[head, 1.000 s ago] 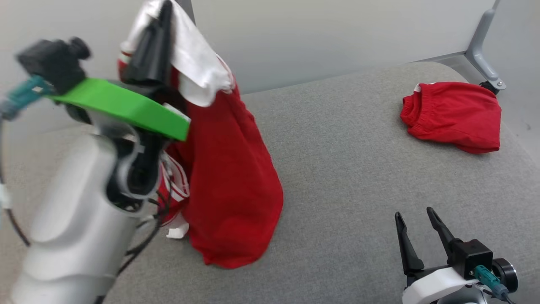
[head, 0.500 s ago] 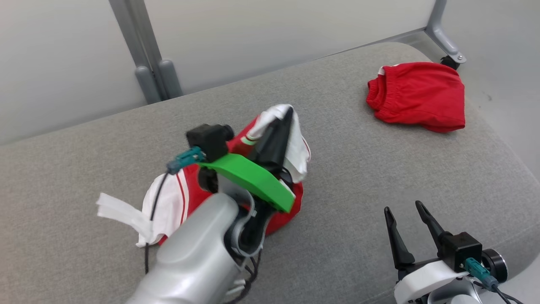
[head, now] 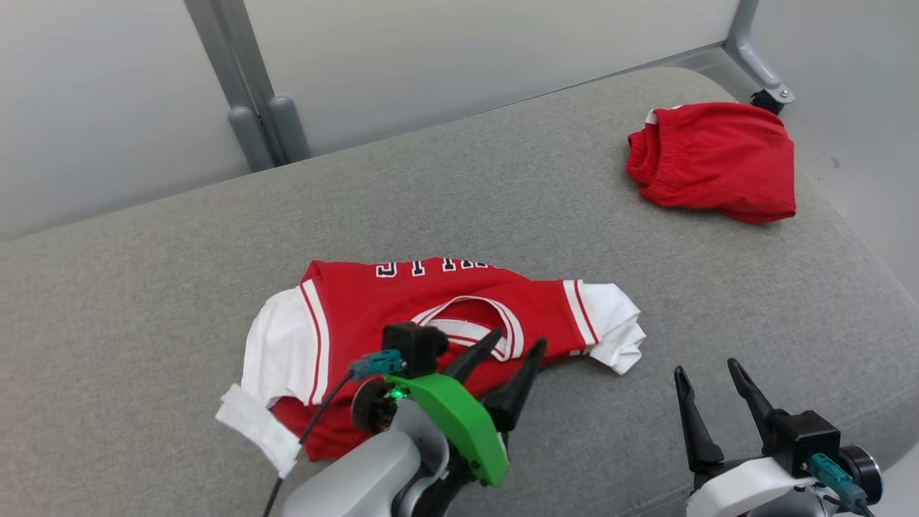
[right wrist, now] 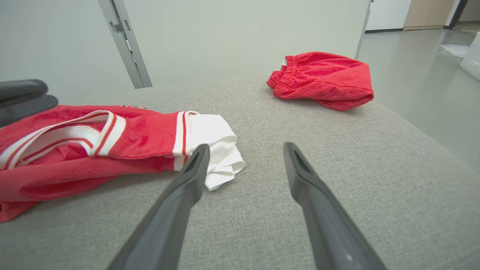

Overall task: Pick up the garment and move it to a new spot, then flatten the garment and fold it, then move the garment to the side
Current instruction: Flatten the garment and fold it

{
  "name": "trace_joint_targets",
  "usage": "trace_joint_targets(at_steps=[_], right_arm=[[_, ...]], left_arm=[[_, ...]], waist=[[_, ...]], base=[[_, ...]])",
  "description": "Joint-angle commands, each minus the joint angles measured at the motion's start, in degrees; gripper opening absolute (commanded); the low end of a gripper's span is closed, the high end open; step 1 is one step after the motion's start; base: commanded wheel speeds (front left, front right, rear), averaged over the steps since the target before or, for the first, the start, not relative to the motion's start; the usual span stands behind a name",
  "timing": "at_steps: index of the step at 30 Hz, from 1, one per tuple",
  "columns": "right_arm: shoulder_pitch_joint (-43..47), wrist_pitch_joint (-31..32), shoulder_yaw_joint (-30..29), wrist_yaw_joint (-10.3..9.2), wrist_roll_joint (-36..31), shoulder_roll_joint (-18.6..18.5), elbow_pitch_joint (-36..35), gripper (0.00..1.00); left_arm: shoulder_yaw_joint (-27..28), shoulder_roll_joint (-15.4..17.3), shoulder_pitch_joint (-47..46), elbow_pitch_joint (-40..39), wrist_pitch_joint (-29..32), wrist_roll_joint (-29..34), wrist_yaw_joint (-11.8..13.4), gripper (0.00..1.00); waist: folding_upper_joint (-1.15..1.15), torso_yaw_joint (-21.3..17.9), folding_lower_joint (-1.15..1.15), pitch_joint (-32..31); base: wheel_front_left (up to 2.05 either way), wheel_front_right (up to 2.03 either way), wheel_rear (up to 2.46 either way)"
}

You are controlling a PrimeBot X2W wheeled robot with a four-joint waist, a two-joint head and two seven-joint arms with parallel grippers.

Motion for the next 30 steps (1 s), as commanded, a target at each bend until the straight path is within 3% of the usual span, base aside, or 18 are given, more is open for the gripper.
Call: trace_joint_targets(at_steps=[1,11,15,23,30], right_arm=[[0.5,0.0,0.0,-0.08,-0.1,0.0,-0.3,1.0],[1.1,0.0,0.0,-0.09,0.0,0.1,-0.8,1.0],[0.9,0.0,0.1,-0.08,0.0,0.1,-0.8,1.0],[-1.4,0.0,1.3,-0.09,0.2,0.0,-0.7,1.0],[-1.5,0.0,0.8,-0.08,0.1,0.1,-0.5,1.0]], left_arm=[[0.3,1.6,1.1,-0.8,-0.8,1.1,1.0,1.0],[6.7,15.8,7.8,-7.0,-2.8,4.6,11.2,1.0],[9.8,19.9,9.9,-6.0,-2.3,2.5,13.5,1.0],[11.2,20.0,7.1,2.6,1.3,-0.3,12.6,1.0],[10.2,17.6,5.2,8.9,3.1,-0.8,9.1,1.0]], waist=[[0.0,1.5,0.0,-0.2],[0.0,4.6,0.0,-0.2],[0.0,5.3,0.0,0.6],[0.0,5.3,0.0,3.7],[0.0,4.7,0.0,4.6]], base=[[0.0,0.0,0.0],[0.0,0.0,0.0],[0.0,0.0,0.0],[0.0,0.0,0.0],[0.0,0.0,0.0]])
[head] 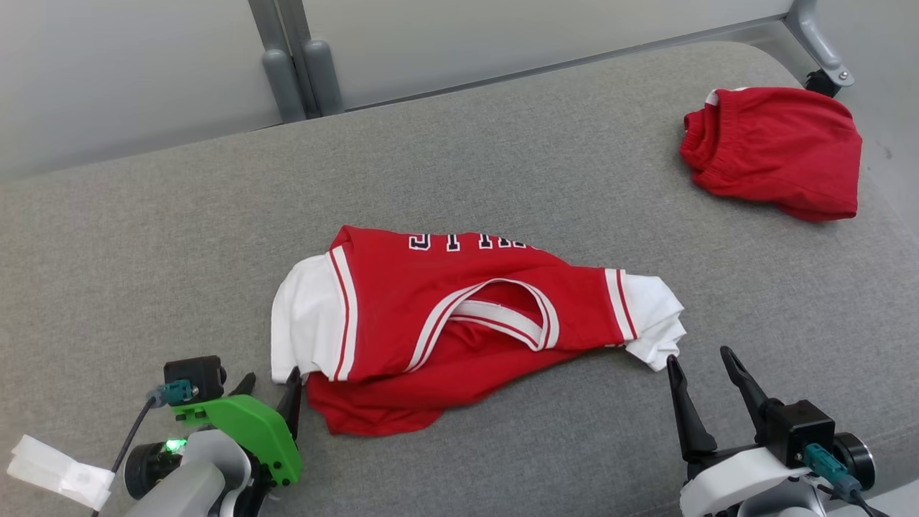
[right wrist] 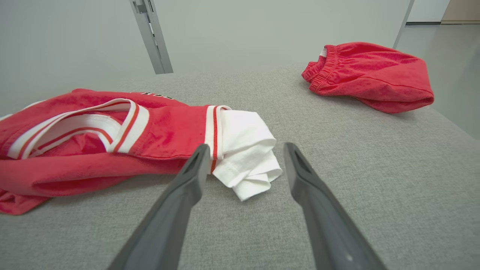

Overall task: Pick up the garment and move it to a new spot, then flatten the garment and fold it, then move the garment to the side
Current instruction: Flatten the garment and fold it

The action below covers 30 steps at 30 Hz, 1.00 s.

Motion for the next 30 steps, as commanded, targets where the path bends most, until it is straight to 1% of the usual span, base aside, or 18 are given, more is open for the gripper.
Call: trace_joint_targets(at_steps=[1,2,3,6,9,12,14,18,21,23,24,26,30], right_arm=[[-0.1,0.0,-0.2,-0.08,0.0,-0.1,0.0,1.0],[-0.1,0.0,-0.2,-0.08,0.0,-0.1,0.1,1.0],[0.0,0.0,-0.3,-0.07,0.1,-0.1,0.1,1.0],[-0.4,0.0,-0.3,-0.08,0.3,-0.1,0.3,1.0],[-0.7,0.0,-0.3,-0.08,0.5,-0.1,0.4,1.0],[-0.7,0.0,-0.3,-0.07,0.6,-0.1,0.5,1.0],[-0.4,0.0,-0.2,-0.08,0.6,-0.1,0.6,1.0],[0.4,0.0,-0.6,-0.07,0.8,-0.1,0.8,1.0],[1.1,0.0,-0.7,-0.07,1.0,-0.1,1.0,1.0],[1.3,0.0,-0.2,-0.08,1.1,-0.1,1.2,1.0],[1.3,0.0,-0.1,-0.07,1.1,-0.1,1.2,1.0],[1.1,0.0,0.4,-0.07,1.4,-0.1,1.3,1.0],[0.6,0.0,1.5,-0.08,1.5,-0.1,1.8,1.0]], left_arm=[[-0.4,-0.1,-0.4,1.4,0.7,0.0,-0.4,1.0],[-0.7,-0.3,-0.4,2.3,1.1,0.0,-0.5,1.0],[-1.1,-0.5,-0.4,3.2,1.4,0.4,-0.7,0.79],[-1.5,-1.4,-0.8,5.0,1.7,0.4,-2.2,0.0],[-2.2,-2.4,-1.6,6.3,1.1,1.1,-3.9,0.0],[-2.5,-3.3,-2.2,7.5,0.9,1.0,-5.0,0.0],[-1.7,-3.8,-2.8,7.7,-0.4,0.5,-5.5,0.0],[2.6,-4.3,-4.3,5.1,-2.7,-3.2,-7.8,0.0],[9.0,-5.4,-6.1,-0.2,-3.6,-9.6,-11.3,0.0],[13.1,-5.0,-8.0,-4.2,-3.9,-13.3,-12.3,0.0],[14.5,-4.7,-8.8,-5.6,-3.8,-14.6,-12.4,0.0],[17.2,-3.9,-11.0,-8.4,-3.9,-16.1,-11.6,0.0],[19.8,-1.3,-16.2,-11.2,-3.5,-15.7,-8.5,0.0]], waist=[[0.0,-0.1,0.0,0.0],[0.0,-0.1,0.0,0.0],[0.0,-0.1,0.0,0.0],[0.0,0.0,0.0,-0.1],[0.0,0.2,0.0,-0.3],[0.0,0.5,0.0,-0.5],[0.0,0.6,0.0,-0.9],[0.0,1.0,0.0,-1.8],[0.0,1.5,0.0,-2.5],[0.0,1.7,0.0,-3.2],[0.0,1.8,0.0,-3.4],[0.0,1.7,0.0,-3.9],[0.0,0.7,0.0,-4.7]], base=[[0.0,0.0,0.0],[0.0,0.0,0.0],[0.0,0.0,0.0],[0.0,0.0,0.0],[0.0,0.0,0.0],[0.0,0.0,0.0],[0.0,0.0,0.0],[0.0,0.0,0.0],[0.0,0.0,0.0],[0.0,0.0,0.0],[0.0,0.0,0.0],[0.0,0.0,0.0],[0.0,0.0,0.0]])
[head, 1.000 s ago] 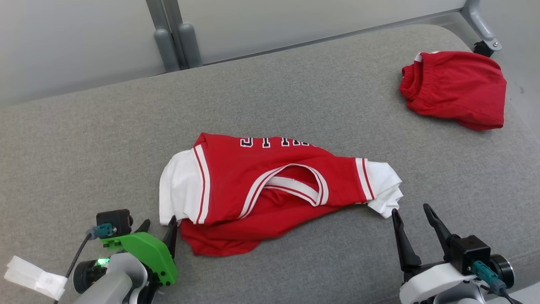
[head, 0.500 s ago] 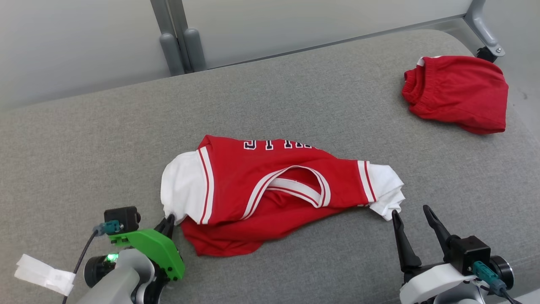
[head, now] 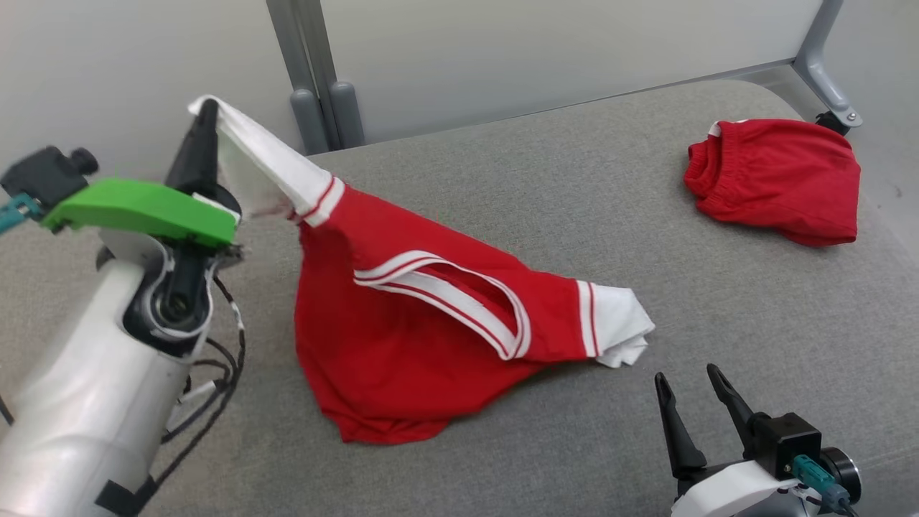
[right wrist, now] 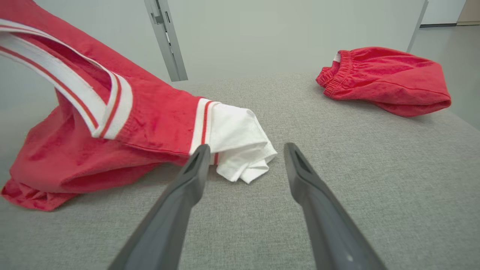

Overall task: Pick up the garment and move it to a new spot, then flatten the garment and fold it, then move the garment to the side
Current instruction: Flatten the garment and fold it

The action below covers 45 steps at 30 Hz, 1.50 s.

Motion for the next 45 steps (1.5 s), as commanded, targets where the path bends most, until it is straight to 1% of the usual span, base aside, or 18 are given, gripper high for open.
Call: trace_joint_targets(at_steps=[1,3,6,10,14,15,16,19,20,25,27,31,36,38,42,45], right_arm=[[-0.5,0.0,0.2,-0.08,0.4,-0.1,0.2,1.0],[-0.6,0.0,0.3,-0.07,0.5,-0.1,0.4,1.0],[-0.4,0.0,0.3,-0.08,0.8,-0.1,0.5,1.0],[-0.1,0.0,0.4,-0.07,1.0,-0.1,0.8,1.0],[0.3,0.0,0.0,-0.07,1.6,-0.1,0.6,1.0],[0.4,0.0,-0.1,-0.08,1.8,-0.1,0.6,1.0],[0.6,0.0,-0.1,-0.07,2.0,-0.1,0.7,1.0],[0.9,0.0,-0.2,-0.07,2.0,-0.1,0.8,1.0],[1.0,0.0,-0.5,-0.08,2.0,-0.1,0.7,1.0],[0.8,0.0,-0.9,-0.07,1.8,-0.1,0.5,1.0],[0.4,0.0,-1.2,-0.07,1.7,-0.1,0.3,1.0],[-1.3,0.0,-0.5,-0.07,1.9,-0.1,0.3,1.0],[-3.3,0.0,1.3,-0.07,3.5,-0.1,0.2,1.0],[-3.9,0.0,2.1,-0.07,4.4,-0.1,0.4,1.0],[-4.4,0.0,2.4,-0.07,5.6,-0.1,1.0,1.0],[-4.6,0.0,2.0,-0.07,5.9,-0.1,1.4,1.0]], left_arm=[[0.8,1.1,-2.0,0.0,0.5,0.0,0.9,0.0],[1.5,2.6,-4.5,0.3,1.0,0.7,2.2,0.0],[2.0,4.4,-8.0,1.1,2.0,1.9,3.3,0.0],[2.1,6.6,-12.8,3.0,1.0,5.1,5.2,0.0],[1.1,6.5,-14.2,1.8,-0.9,9.6,6.9,0.0],[0.7,6.0,-13.7,0.9,-1.2,10.6,7.4,0.0],[0.4,5.1,-12.6,-0.2,-1.5,10.8,8.2,0.0],[-1.0,3.5,-8.6,-3.6,-1.9,13.8,11.1,0.0],[-1.6,2.2,-6.6,-5.5,-2.1,13.9,12.0,0.0],[-6.6,-2.8,4.0,-13.7,-2.4,16.4,14.3,0.0],[-10.0,-5.8,7.5,-16.3,-2.3,17.0,14.8,0.0],[-16.8,-11.2,11.5,-16.9,-0.1,16.7,13.8,0.0],[-20.6,-16.2,10.0,-13.0,0.3,17.3,12.1,0.0],[-20.7,-17.3,8.3,-11.0,-0.3,17.3,11.3,0.0],[-21.8,-18.2,4.5,-7.9,-1.2,17.9,9.5,0.0],[-23.4,-18.4,1.8,-8.2,-1.7,17.1,8.5,0.0]], waist=[[0.0,-0.8,0.0,-0.4],[0.0,-1.6,0.0,-0.6],[0.0,-2.4,0.0,-0.8],[0.0,-3.4,0.0,-0.7],[0.0,-3.6,0.0,-0.6],[0.0,-3.5,0.0,-0.6],[0.0,-3.4,0.0,-0.6],[0.0,-3.0,0.0,-0.5],[0.0,-2.9,0.0,-0.5],[0.0,-1.9,0.0,0.1],[0.0,-1.4,0.0,0.7],[0.0,-1.1,0.0,2.2],[0.0,-2.9,0.0,4.7],[0.0,-4.3,0.0,5.8],[0.0,-6.8,0.0,7.4],[0.0,-8.2,0.0,8.4]], base=[[0.0,0.0,0.0],[0.0,0.0,0.0],[0.0,0.0,0.0],[0.0,0.0,0.0],[0.0,0.0,0.0],[0.0,0.0,0.0],[0.0,0.0,0.0],[0.0,0.0,0.0],[0.0,0.0,0.0],[0.0,0.0,0.0],[0.0,0.0,0.0],[0.0,0.0,0.0],[0.0,0.0,0.0],[0.0,0.0,0.0],[0.0,0.0,0.0],[0.0,0.0,0.0]])
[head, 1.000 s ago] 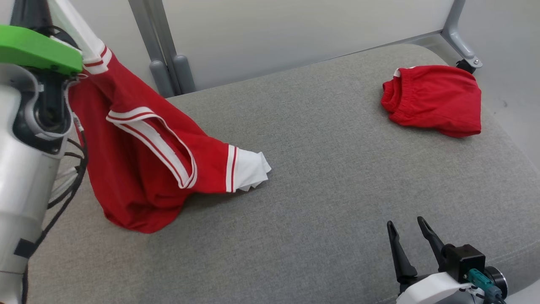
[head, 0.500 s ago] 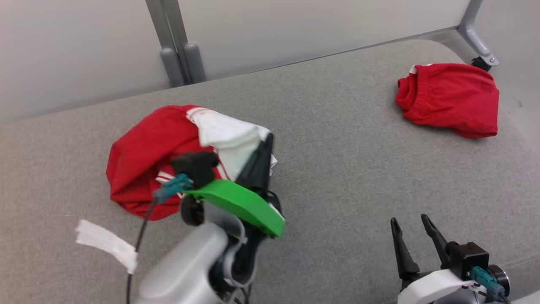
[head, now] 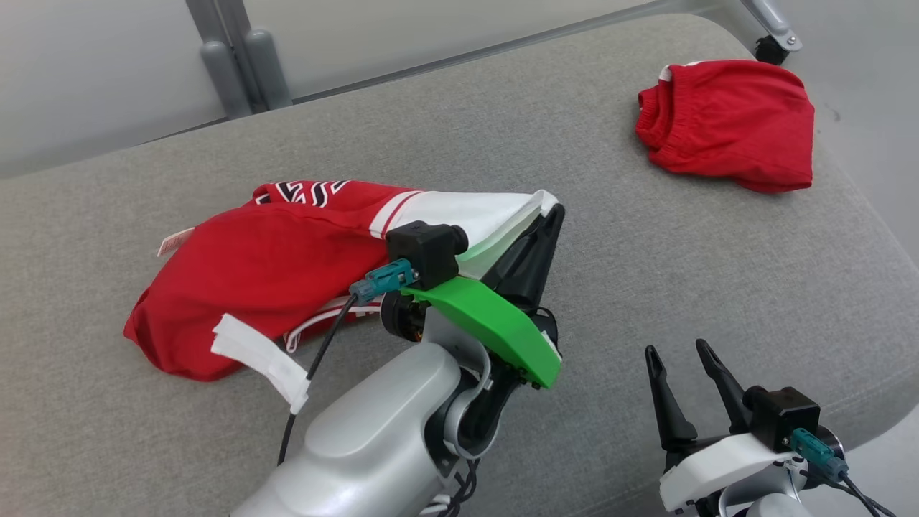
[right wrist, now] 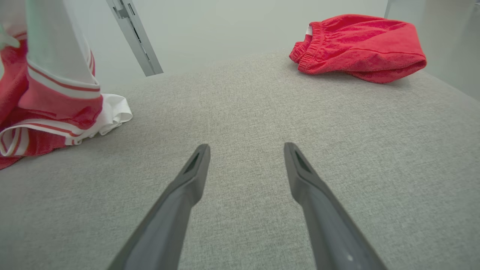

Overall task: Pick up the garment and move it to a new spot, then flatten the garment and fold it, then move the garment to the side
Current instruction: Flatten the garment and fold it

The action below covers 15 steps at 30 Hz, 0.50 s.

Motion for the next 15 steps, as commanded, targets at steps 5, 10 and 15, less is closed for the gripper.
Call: trace_joint_targets(at_steps=[5,10,15], right_arm=[[-1.0,0.0,-0.5,-0.07,0.7,0.0,0.4,1.0],[-1.9,0.0,-0.1,-0.07,1.0,-0.1,0.6,1.0],[-0.7,0.0,-1.1,-0.07,0.3,-0.1,0.6,1.0]], left_arm=[[-3.9,0.1,-3.7,-3.1,-1.0,-4.6,-1.2,0.18],[-11.5,0.1,-4.6,-2.7,-0.4,-10.5,-3.3,1.0],[-16.0,0.1,-5.6,-2.1,3.3,-12.8,-6.2,1.0]], waist=[[0.0,-3.3,0.0,2.6],[0.0,-3.4,0.0,2.5],[0.0,-1.7,0.0,1.5]], base=[[0.0,0.0,0.0],[0.0,0.0,0.0],[0.0,0.0,0.0]])
